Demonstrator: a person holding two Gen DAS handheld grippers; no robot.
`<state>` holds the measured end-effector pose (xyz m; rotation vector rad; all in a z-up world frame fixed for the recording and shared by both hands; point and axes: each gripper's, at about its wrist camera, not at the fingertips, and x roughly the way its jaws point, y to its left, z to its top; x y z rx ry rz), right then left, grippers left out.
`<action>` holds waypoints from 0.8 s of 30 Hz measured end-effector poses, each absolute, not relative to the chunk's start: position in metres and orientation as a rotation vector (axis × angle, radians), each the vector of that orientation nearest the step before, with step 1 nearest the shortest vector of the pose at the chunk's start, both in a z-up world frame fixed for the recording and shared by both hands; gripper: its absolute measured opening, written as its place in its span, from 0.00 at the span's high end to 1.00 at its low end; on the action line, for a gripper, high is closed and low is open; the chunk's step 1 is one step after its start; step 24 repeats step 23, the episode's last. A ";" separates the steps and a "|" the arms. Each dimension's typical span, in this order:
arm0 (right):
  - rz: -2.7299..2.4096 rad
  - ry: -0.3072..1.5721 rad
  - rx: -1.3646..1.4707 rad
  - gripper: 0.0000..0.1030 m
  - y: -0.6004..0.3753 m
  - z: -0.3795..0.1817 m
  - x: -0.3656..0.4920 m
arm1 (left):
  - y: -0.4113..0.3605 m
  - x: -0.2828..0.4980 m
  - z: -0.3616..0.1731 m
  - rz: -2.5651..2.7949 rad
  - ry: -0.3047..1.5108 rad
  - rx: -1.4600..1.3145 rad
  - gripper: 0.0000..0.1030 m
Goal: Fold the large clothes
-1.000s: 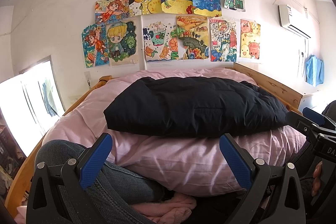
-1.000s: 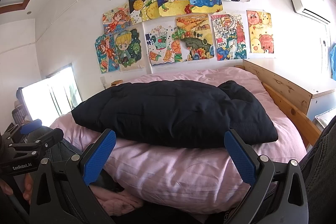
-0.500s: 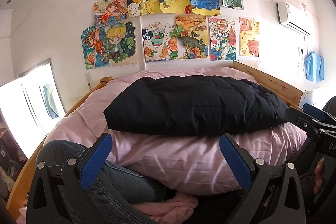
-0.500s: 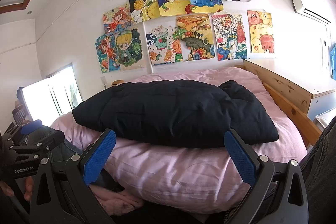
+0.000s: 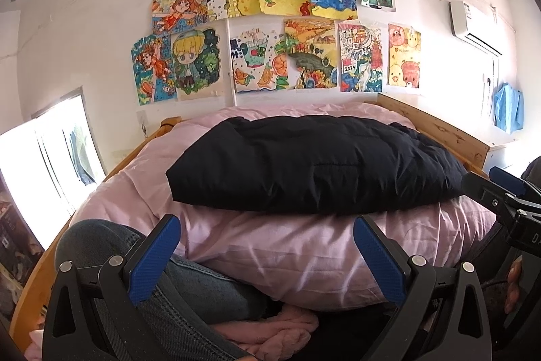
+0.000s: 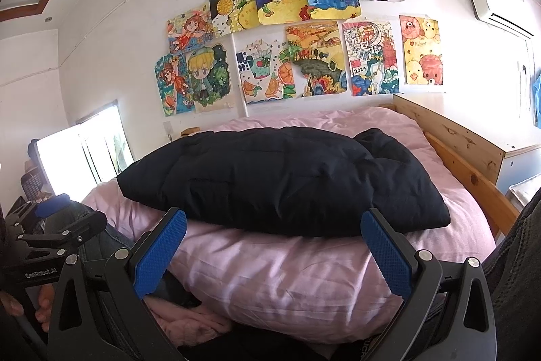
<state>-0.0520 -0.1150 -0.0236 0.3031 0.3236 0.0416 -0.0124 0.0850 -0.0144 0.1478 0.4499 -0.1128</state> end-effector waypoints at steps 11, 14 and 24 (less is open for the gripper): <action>0.042 0.330 0.311 0.01 -0.107 -0.023 -0.046 | 0.089 0.004 -0.016 -0.110 0.459 0.163 0.00; 0.040 0.332 0.317 0.01 -0.105 -0.024 -0.044 | 0.089 0.004 -0.018 -0.106 0.461 0.164 0.00; 0.040 0.332 0.319 0.01 -0.106 -0.025 -0.045 | 0.091 0.006 -0.019 -0.105 0.457 0.164 0.00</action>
